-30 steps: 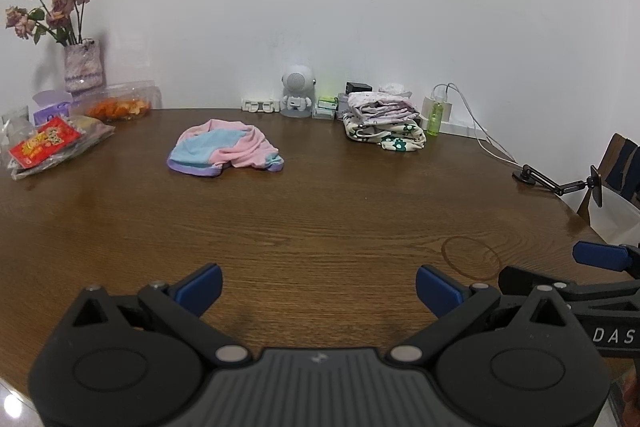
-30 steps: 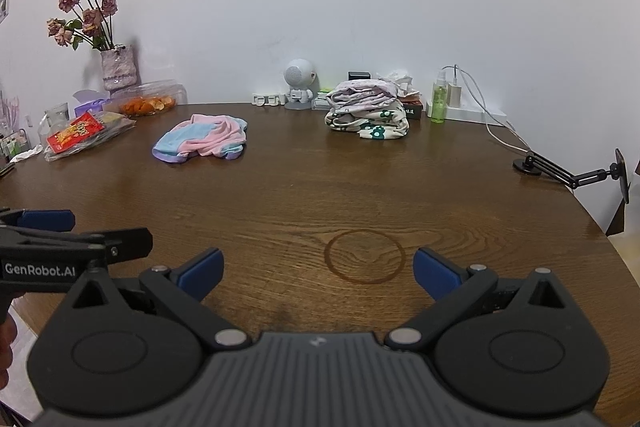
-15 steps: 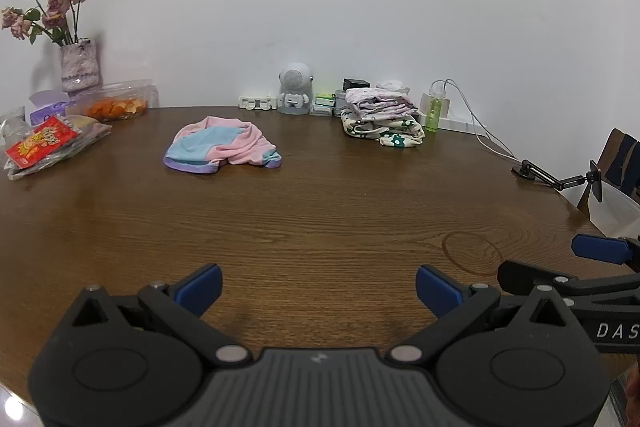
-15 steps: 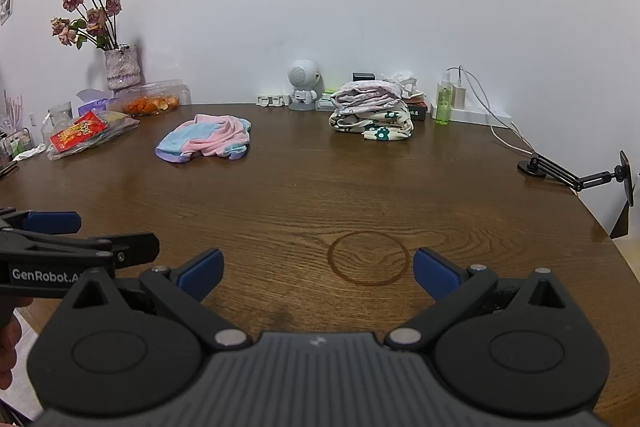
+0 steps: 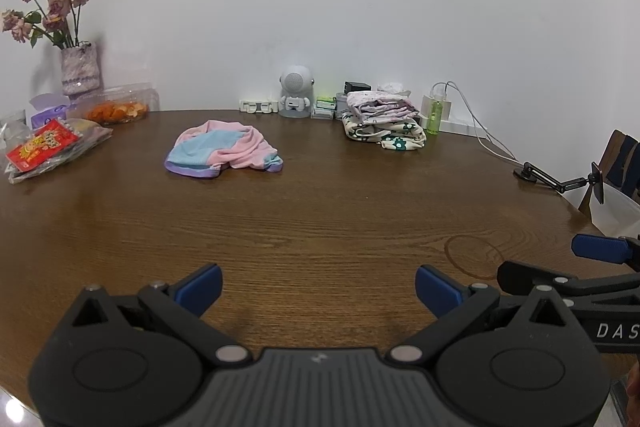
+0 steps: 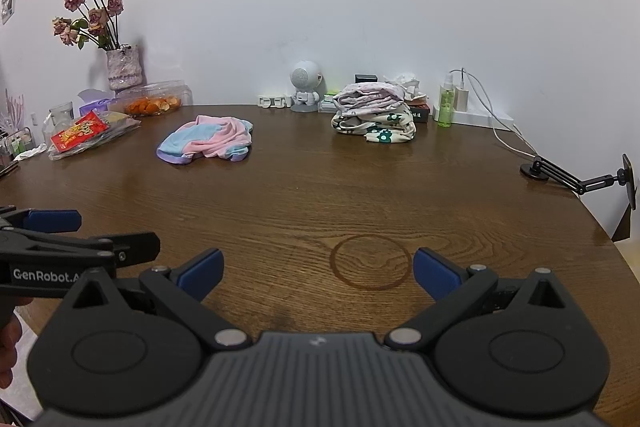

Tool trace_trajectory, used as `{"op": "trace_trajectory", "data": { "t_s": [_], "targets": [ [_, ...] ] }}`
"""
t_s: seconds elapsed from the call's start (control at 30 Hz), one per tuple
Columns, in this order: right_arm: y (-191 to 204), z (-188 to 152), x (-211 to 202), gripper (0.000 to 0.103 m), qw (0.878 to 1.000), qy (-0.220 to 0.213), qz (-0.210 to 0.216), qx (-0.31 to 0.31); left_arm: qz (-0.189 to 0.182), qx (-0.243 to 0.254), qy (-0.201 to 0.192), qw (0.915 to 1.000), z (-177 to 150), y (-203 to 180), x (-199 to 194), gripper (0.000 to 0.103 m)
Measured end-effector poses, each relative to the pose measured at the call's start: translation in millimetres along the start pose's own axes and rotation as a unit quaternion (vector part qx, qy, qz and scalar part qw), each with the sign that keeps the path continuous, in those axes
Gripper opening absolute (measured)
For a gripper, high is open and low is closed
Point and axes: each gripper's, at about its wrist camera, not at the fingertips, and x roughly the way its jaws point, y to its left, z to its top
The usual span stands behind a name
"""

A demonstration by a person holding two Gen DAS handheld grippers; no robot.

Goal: Fold clothes

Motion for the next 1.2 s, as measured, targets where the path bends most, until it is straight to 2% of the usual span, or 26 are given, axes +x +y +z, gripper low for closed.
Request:
{"op": "trace_trajectory", "data": {
  "t_s": [0.27, 0.47, 0.83, 1.2],
  "targets": [
    [1.5, 2.2, 4.4, 0.103, 1.0, -0.005, 0.003, -0.005, 0.0, -0.002, -0.004, 1.0, -1.4, 2.4, 1.6, 0.103],
    [5.2, 13.7, 18.3, 0.103, 0.999, -0.019, 0.017, -0.021, 0.014, -0.007, -0.022, 0.9996, 8.8, 6.8, 13.1, 0.103],
    [15.7, 49.4, 59.4, 0.103, 0.997, -0.041, 0.055, -0.041, 0.055, -0.027, -0.054, 0.9966, 39.2, 33.8, 41.9, 0.103],
    [45.6, 88.2, 108.7, 0.103, 0.993, -0.039, 0.074, -0.086, 0.077, -0.039, -0.055, 0.9947, 77.1, 76.9, 74.4, 0.103]
  ]
}}
